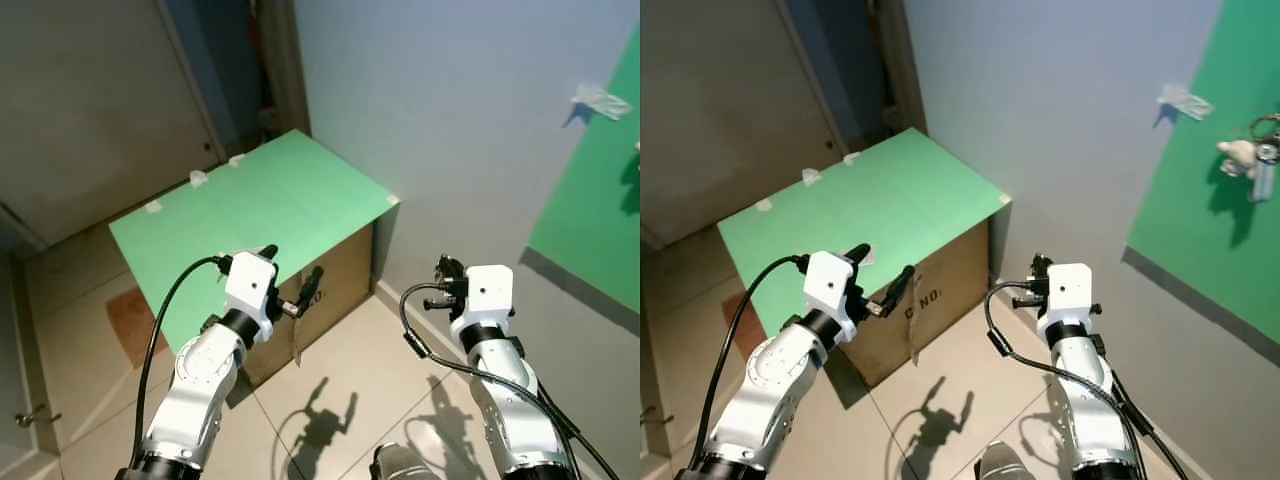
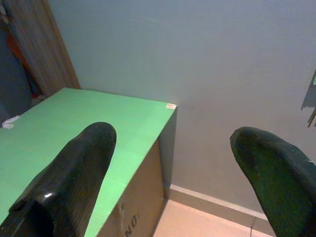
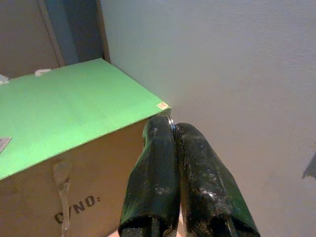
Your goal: Hang keys on a hook
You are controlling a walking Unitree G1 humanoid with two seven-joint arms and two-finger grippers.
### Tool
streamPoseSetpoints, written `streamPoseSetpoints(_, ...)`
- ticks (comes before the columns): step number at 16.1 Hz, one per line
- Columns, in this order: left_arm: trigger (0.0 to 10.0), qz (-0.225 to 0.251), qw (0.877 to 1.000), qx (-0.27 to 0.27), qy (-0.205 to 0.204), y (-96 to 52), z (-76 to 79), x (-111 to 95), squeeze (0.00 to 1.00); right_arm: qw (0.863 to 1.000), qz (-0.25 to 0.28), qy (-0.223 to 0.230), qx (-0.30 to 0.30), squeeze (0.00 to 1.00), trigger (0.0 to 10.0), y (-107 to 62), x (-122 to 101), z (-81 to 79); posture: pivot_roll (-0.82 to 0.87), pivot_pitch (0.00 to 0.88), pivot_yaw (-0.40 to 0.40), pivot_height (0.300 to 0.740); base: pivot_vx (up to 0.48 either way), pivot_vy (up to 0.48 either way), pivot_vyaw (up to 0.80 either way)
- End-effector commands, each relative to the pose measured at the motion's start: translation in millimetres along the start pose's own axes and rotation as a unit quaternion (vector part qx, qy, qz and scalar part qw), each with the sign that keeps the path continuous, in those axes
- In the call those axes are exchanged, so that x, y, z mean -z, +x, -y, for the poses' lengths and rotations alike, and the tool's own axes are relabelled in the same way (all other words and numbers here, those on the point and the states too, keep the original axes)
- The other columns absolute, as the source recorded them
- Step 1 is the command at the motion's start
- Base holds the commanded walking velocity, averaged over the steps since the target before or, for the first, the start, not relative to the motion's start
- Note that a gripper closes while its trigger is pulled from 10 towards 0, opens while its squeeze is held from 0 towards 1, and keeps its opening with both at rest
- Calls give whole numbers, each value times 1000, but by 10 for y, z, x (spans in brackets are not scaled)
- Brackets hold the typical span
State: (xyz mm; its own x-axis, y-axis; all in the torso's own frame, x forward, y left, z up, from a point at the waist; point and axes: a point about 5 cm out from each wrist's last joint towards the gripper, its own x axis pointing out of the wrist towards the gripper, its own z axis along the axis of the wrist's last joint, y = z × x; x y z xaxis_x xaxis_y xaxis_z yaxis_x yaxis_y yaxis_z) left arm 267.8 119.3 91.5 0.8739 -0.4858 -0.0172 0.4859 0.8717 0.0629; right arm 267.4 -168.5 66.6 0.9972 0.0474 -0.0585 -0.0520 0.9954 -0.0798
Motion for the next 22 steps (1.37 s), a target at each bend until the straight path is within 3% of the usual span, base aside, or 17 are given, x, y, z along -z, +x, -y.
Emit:
streamPoseSetpoints(1,10000,2,1000,3,9,7,-39,-14,0,1000,-5,2,-6,0,0,30,-3,-32,-232,11,151,720,0,-480,-800)
streamPoseSetpoints(9,10000,8,1000,25,13,25,-29,-22,0,1000,-10,-2,-8,0,0,19,26,-38,-237,5,153,720,30,-440,-800)
streamPoseSetpoints(11,10000,7,998,46,31,23,18,-13,0,1000,-13,-5,-12,0,0,12,39,-40,-241,5,150,720,0,-454,-800)
streamPoseSetpoints(13,10000,5,998,52,34,28,50,1,0,1000,-14,-11,-19,0,0,0,49,-52,-244,4,148,720,0,0,-800)
streamPoseSetpoints(18,10000,9,998,48,29,42,58,1,0,1000,-12,-9,-27,0,0,12,43,-68,-242,2,140,720,0,0,0)
streamPoseSetpoints(20,10000,8,998,50,26,34,74,13,0,998,9,-18,-53,0,0,29,-79,-110,-242,5,142,720,0,0,0)
streamPoseSetpoints(22,10000,8,998,52,24,35,73,10,0,992,36,-21,-117,0,0,53,-341,-182,-247,7,145,720,0,0,0)
